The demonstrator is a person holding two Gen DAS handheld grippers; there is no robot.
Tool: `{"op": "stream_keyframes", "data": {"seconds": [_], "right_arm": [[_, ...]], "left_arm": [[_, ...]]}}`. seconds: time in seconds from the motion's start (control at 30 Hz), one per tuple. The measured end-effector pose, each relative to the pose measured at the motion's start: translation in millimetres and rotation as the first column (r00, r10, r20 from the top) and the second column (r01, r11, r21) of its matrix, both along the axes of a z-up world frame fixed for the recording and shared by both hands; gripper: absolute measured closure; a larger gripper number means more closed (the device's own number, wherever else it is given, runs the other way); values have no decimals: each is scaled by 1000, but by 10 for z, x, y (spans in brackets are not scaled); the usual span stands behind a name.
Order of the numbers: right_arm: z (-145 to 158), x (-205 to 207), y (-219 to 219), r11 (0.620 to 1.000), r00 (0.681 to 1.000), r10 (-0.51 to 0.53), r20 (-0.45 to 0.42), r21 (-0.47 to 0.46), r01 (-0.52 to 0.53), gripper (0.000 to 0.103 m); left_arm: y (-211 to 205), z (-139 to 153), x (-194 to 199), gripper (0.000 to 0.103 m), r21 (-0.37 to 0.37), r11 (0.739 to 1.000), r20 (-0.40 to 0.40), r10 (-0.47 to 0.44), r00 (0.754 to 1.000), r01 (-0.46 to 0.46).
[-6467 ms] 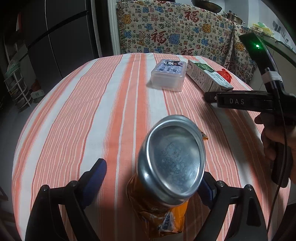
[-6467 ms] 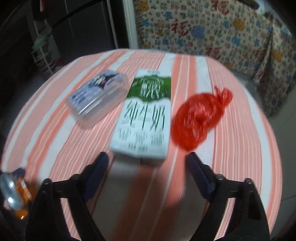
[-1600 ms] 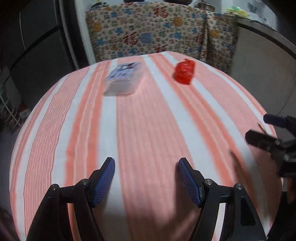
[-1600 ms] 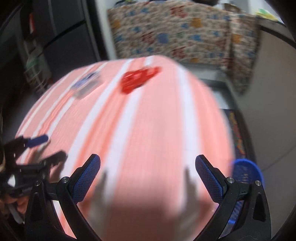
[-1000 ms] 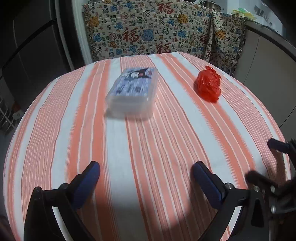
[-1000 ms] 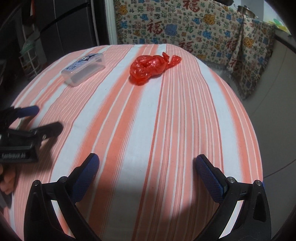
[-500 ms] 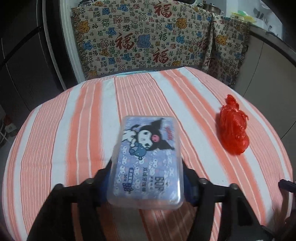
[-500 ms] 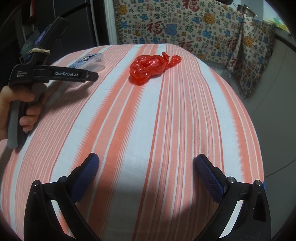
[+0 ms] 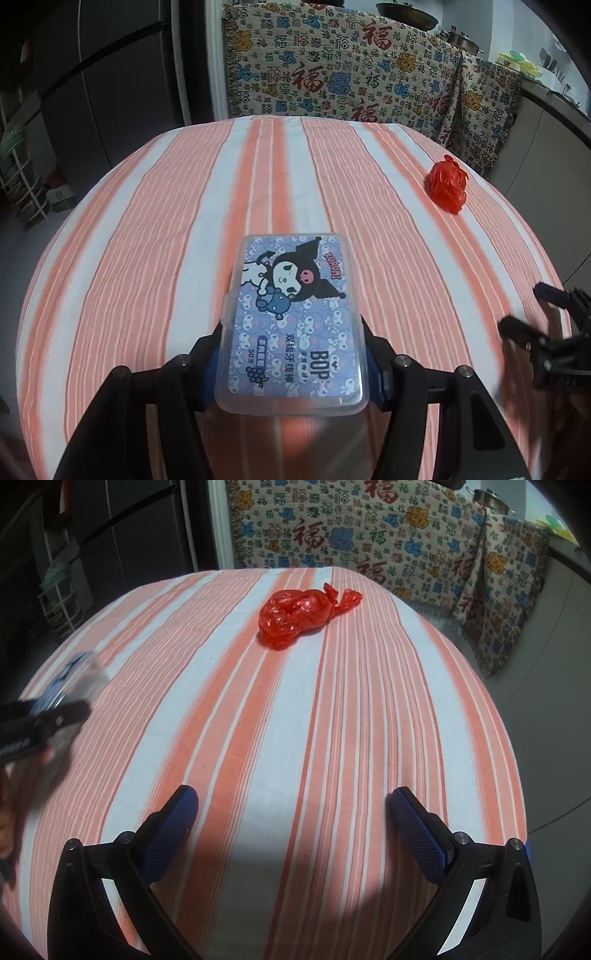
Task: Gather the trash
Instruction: 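Grasp the clear cartoon box with the left tool while the right tool grasps the red bag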
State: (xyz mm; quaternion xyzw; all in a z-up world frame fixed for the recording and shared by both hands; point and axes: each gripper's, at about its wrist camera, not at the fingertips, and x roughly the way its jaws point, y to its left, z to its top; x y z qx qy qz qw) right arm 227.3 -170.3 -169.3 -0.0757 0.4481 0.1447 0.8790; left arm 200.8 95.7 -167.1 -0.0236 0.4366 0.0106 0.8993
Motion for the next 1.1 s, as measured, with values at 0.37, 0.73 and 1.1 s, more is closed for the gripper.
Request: {"op": "stream_keyframes", "data": {"seconds": [0.37, 0.73, 1.1], "right_arm": [[-4, 5, 5, 1000, 1000, -1, 1, 0, 1, 0], [104, 841, 280, 983, 980, -160, -116, 75, 169, 0], [129, 1217, 477, 990, 996, -87, 12, 108, 86, 77]], "left_arm": [[-77, -62, -27, 18, 39, 999, -10, -14, 1000, 14], [-70, -62, -30, 18, 38, 999, -10, -13, 1000, 13], [-74, -63, -32, 18, 37, 999, -9, -12, 1000, 12]]}}
